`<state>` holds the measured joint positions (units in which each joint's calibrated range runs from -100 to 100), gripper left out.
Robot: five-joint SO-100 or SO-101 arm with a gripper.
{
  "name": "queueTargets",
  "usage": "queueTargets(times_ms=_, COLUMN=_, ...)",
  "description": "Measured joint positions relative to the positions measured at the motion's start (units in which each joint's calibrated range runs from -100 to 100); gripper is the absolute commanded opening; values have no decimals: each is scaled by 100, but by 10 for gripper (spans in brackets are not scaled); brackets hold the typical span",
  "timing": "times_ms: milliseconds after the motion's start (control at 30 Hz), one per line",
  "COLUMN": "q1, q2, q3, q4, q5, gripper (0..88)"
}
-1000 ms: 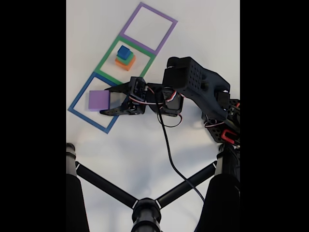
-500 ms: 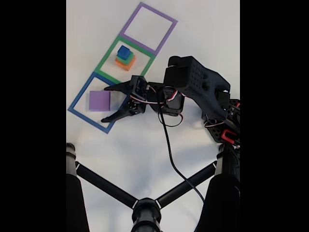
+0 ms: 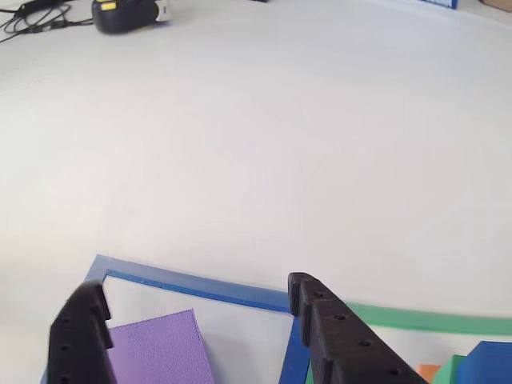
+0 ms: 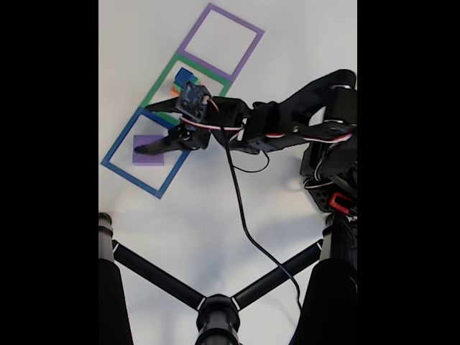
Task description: Tower of hanoi
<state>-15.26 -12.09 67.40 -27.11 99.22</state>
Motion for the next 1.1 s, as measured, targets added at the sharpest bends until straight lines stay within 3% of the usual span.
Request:
queueTargets(times_ms=200, q1=204, q2=-1763, q3=-499, q4=2905, q5=-705, gripper=65)
queueTargets(times_ms=433, q1=622, q2=-2779, q3=-2495, q4=6917, q5=-1018, gripper=33)
queueTargets(times_ms=600, q1=1118, q2=-3081, q3=-3742, q4=9015, q5=-1096, gripper=38)
queueTargets(times_ms=800, q1=1603, q2=-3392, q3=-4292, q4=10020, q5=-1096, gripper=55)
queueTargets(times_ms=967, q1=1798, q2=-3661, q3=-4284, q4=10131, q5=-1096, gripper=191)
queueTargets(times_ms=1100, q1=2021, q2=-4013, q3=-3518, q4=9687, q5=-646, gripper=260)
